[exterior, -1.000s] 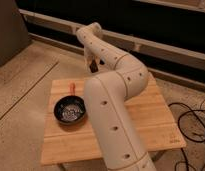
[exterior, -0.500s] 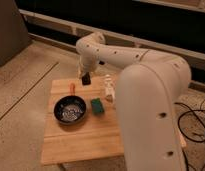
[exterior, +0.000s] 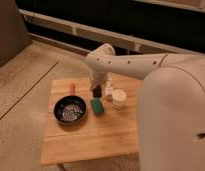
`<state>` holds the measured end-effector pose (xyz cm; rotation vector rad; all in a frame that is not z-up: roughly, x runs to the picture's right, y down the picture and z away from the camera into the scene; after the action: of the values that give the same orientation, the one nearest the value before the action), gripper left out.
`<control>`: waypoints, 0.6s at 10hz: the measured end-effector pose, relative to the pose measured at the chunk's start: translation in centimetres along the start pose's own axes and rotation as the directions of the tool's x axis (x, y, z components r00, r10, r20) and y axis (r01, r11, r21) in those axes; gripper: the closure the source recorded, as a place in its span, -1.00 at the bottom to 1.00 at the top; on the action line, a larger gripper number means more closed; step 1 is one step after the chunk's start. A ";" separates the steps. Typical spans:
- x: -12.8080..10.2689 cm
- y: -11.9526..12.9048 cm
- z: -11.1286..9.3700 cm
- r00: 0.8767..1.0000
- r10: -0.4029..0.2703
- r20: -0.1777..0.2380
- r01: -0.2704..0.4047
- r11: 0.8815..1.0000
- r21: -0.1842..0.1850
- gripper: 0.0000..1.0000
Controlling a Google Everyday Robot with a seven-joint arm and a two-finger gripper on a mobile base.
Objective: Place the eraser on the white sponge
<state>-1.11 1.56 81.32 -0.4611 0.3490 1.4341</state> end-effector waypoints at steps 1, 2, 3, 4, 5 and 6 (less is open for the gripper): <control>0.4 0.0 0.8 1.000 0.010 -0.023 -0.010 1.000 0.000 1.00; 0.5 0.2 1.7 0.999 0.024 -0.047 -0.024 1.000 -0.009 1.00; 0.3 0.5 2.6 0.997 0.035 -0.073 -0.037 0.999 -0.023 1.00; 0.2 0.5 3.3 0.995 0.045 -0.093 -0.049 0.998 -0.033 1.00; -0.2 0.4 3.9 0.992 0.059 -0.109 -0.064 0.997 -0.046 1.00; -0.6 0.4 4.6 0.990 0.073 -0.124 -0.081 0.995 -0.066 1.00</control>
<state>-1.81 3.37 85.55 -0.5993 0.4182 1.5008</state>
